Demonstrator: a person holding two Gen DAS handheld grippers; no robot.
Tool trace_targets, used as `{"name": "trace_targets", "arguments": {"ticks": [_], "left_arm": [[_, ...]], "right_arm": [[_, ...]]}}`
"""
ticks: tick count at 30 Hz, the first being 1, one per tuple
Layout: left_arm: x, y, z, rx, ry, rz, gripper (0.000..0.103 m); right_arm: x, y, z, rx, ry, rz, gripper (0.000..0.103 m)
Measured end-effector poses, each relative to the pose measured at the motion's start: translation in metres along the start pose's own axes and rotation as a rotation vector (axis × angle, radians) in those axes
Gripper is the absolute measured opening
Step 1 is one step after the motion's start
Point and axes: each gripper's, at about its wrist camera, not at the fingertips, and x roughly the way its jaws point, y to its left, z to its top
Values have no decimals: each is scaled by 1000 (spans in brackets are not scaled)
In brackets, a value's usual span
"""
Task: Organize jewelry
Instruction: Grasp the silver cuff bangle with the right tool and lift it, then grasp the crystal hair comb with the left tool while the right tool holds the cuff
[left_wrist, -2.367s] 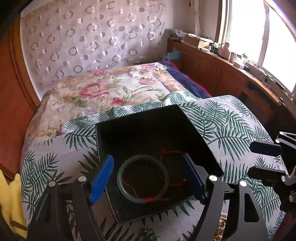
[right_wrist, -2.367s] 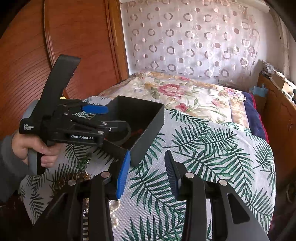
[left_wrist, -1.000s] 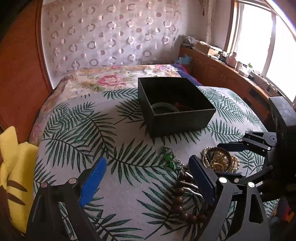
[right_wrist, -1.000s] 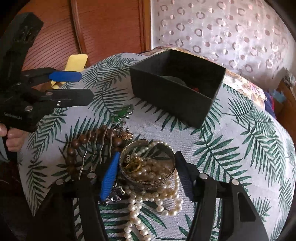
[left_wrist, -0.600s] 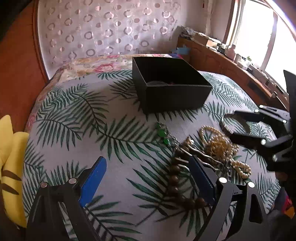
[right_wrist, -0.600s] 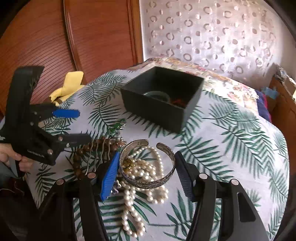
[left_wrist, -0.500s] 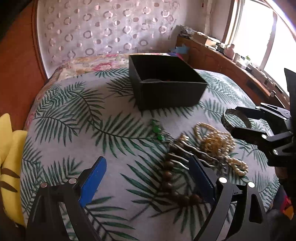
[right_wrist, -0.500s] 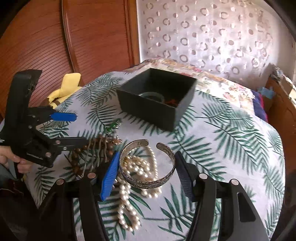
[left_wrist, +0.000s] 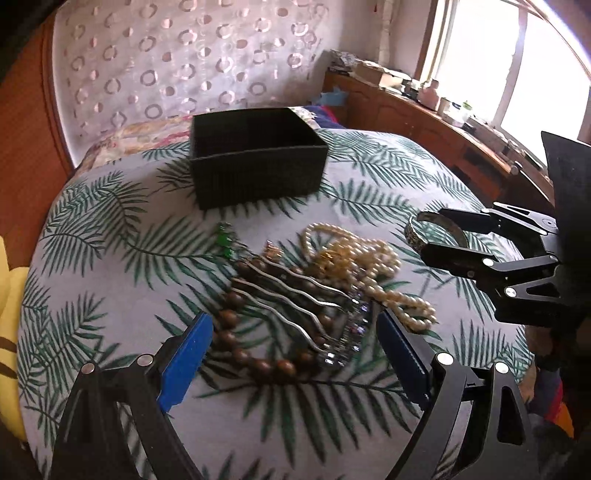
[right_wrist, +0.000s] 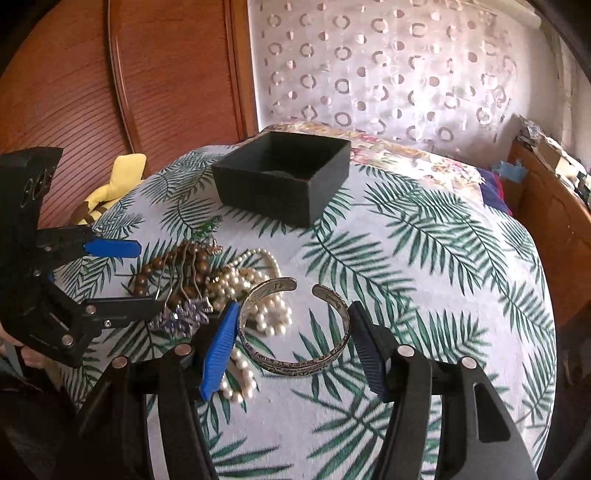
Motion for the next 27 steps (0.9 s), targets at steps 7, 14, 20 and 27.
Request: {"name": "trace_targets", "arguments": {"ticks": [7, 14, 20, 27], "left_arm": [[6, -19, -4, 48, 10, 16, 85], [26, -26, -3, 74, 55, 70, 78], [31, -25, -1, 84, 52, 98, 59], [19, -21, -2, 77, 28, 66, 20]], "right_arm": [[-7, -1, -13, 17, -9, 6, 63], [-16, -6, -17, 36, -33, 1, 63], [-16, -10, -22, 49, -30, -2, 63], [-11, -9, -23, 49, -17, 0, 63]]}}
